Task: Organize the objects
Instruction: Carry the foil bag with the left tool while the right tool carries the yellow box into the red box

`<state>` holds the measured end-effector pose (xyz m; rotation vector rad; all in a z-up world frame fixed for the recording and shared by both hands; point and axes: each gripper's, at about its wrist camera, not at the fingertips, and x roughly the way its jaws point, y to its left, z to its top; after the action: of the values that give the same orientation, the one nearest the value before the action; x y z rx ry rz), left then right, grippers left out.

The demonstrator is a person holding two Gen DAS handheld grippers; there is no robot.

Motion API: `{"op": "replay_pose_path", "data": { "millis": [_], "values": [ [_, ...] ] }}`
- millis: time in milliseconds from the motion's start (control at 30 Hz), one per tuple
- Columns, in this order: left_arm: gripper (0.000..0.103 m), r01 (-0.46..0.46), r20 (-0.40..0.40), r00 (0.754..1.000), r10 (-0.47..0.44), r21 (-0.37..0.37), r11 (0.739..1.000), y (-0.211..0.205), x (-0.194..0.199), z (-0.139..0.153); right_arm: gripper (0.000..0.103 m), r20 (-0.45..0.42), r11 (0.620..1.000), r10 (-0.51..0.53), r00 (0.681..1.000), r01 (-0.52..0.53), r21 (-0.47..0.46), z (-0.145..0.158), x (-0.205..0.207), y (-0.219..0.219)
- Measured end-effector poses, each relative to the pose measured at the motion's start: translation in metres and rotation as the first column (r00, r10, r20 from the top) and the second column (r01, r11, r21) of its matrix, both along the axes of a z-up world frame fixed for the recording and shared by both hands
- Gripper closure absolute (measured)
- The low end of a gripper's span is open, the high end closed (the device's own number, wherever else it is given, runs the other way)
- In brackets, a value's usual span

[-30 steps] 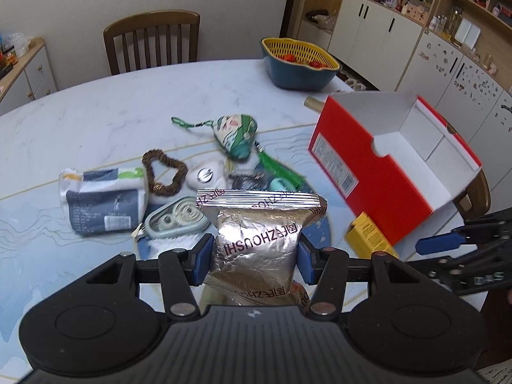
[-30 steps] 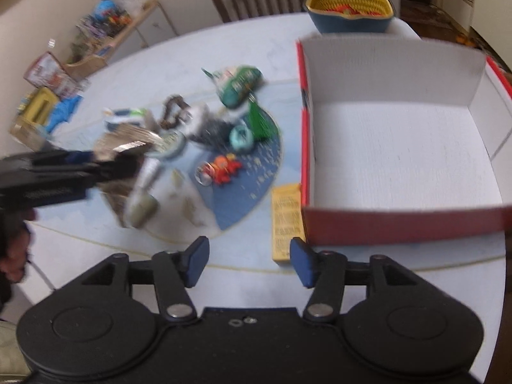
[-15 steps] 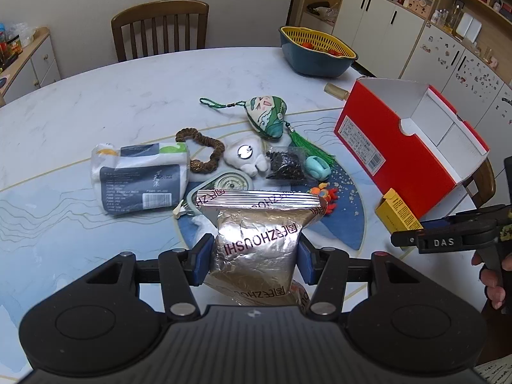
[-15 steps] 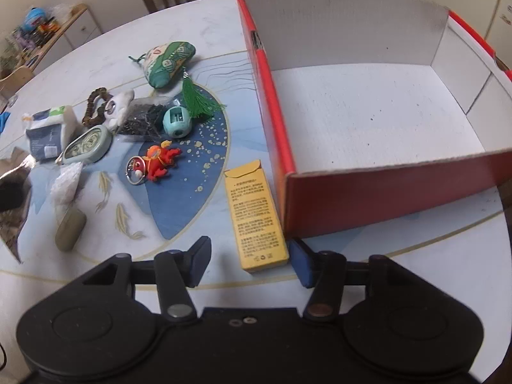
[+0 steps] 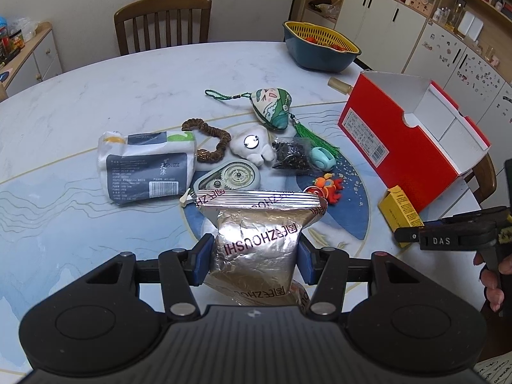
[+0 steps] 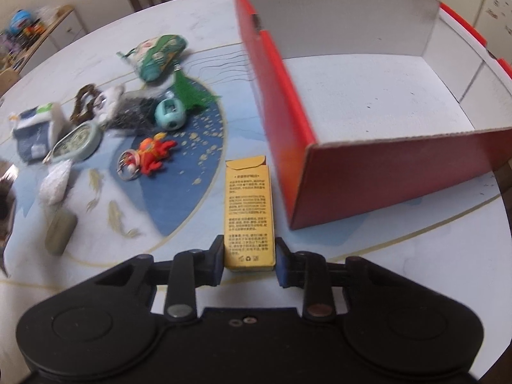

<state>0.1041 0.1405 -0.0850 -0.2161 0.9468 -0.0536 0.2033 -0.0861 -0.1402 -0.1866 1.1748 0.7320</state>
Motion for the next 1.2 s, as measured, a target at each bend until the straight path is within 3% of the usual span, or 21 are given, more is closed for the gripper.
{"op": "replay_pose_path", "data": {
  "millis": [400, 700, 900, 1200],
  "values": [
    [0.051, 0.035, 0.035, 0.999, -0.035, 0.008, 0.999, -0.035, 0.012, 0.022, 0.075, 0.043, 0.977, 0.128, 0.991, -0.134, 0.168, 0.066, -0.004, -0.014],
    [0.051, 0.074, 0.094, 0.993, -0.077, 0.029, 0.997, -0.087, 0.043, 0.052, 0.075, 0.119, 0.96, 0.153, 0.981, -0.176, 0.218, 0.11, 0.029, -0.043],
    [0.051, 0.12, 0.123, 0.985, -0.124, 0.044, 0.992, -0.134, 0.076, 0.07, 0.075, 0.142, 0.962, 0.134, 0.981, -0.163, 0.218, 0.111, 0.067, -0.067],
    [0.051, 0.175, 0.107, 0.978, -0.181, 0.06, 0.983, -0.204, 0.134, 0.079, 0.075, 0.141, 0.969, 0.115, 0.983, -0.142, 0.204, 0.092, 0.123, -0.104]
  ]
}}
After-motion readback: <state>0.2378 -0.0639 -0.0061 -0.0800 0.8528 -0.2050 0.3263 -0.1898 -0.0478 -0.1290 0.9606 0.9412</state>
